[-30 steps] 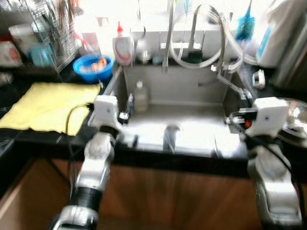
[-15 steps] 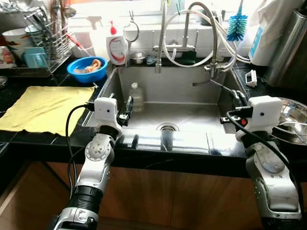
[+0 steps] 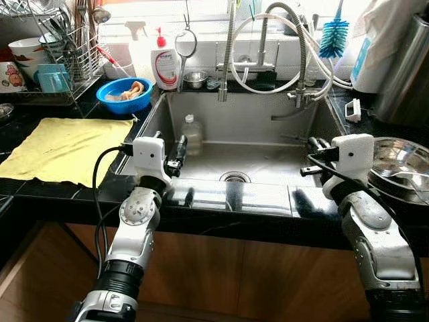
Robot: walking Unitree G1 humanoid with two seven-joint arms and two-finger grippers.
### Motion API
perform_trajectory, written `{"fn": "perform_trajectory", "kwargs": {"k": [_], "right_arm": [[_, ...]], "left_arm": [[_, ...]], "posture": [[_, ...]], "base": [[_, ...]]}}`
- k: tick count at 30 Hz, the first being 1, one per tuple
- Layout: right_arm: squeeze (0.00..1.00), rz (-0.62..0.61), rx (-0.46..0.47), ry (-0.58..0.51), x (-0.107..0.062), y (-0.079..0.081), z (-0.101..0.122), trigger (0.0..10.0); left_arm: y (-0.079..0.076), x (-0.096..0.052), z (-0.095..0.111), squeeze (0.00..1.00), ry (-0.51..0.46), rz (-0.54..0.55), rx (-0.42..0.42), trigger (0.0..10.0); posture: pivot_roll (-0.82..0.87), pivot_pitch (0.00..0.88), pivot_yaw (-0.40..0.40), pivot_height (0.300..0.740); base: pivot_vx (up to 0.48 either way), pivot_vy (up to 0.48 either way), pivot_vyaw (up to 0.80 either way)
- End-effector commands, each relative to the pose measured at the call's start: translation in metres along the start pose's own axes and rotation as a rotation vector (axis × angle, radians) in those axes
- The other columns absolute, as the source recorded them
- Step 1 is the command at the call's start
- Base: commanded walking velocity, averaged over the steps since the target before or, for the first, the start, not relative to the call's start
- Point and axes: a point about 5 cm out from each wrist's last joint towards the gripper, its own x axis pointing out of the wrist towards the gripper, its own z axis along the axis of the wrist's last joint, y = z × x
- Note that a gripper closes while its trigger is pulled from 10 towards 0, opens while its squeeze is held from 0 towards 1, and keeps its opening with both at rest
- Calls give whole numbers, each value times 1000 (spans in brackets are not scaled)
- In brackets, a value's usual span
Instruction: Kitchen organization
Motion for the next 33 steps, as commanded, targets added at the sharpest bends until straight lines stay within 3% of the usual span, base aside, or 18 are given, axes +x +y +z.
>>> {"fn": "perform_trajectory", "kwargs": {"k": [1, 12, 13, 15, 16, 24, 29, 30, 33], "right_arm": [[0, 33, 21, 6, 5, 5, 3, 10000], [0, 52, 28, 46, 4, 10, -4, 10000], [353, 36, 45, 46, 4, 9, -5, 10000], [353, 33, 52, 48, 4, 8, -5, 10000], [1000, 34, 47, 56, 4, 8, -5, 10000], [1000, 31, 53, 85, 3, 11, -11, 10000], [1000, -35, 4, 10, 2, 6, 1, 10000], [0, -58, -45, -38, 1, 5, 10, 10000], [0, -138, -77, -152, -6, 1, 29, 10000]], "left_arm": [[3, -1, -2, 0, 15, -1, 27, 10000], [1, -3, -4, 0, 23, -17, 26, 10000], [0, -3, -4, 0, 24, -20, 27, 10000], [0, -3, -4, 0, 24, -20, 27, 10000], [0, -4, -4, 0, 25, -22, 27, 10000], [-1, -4, -5, 0, 30, -33, 30, 10000], [-1, -4, -5, 0, 32, -31, 33, 10000], [0, -4, -5, 0, 35, -30, 34, 10000], [0, -5, -6, 0, 39, -29, 37, 10000]], "posture": [[-73, 0, 53, 740], [-74, 0, 54, 740], [-73, 0, 53, 740], [-73, 0, 53, 740], [-73, 0, 55, 740], [-69, 0, 55, 740], [-69, 0, 54, 740], [-70, 0, 55, 740], [-69, 0, 54, 740]], "base": [[0, 0, 0], [0, 0, 0], [0, 0, 0], [0, 0, 0], [0, 0, 0], [0, 0, 0], [0, 0, 0], [0, 0, 0], [0, 0, 0]]}}
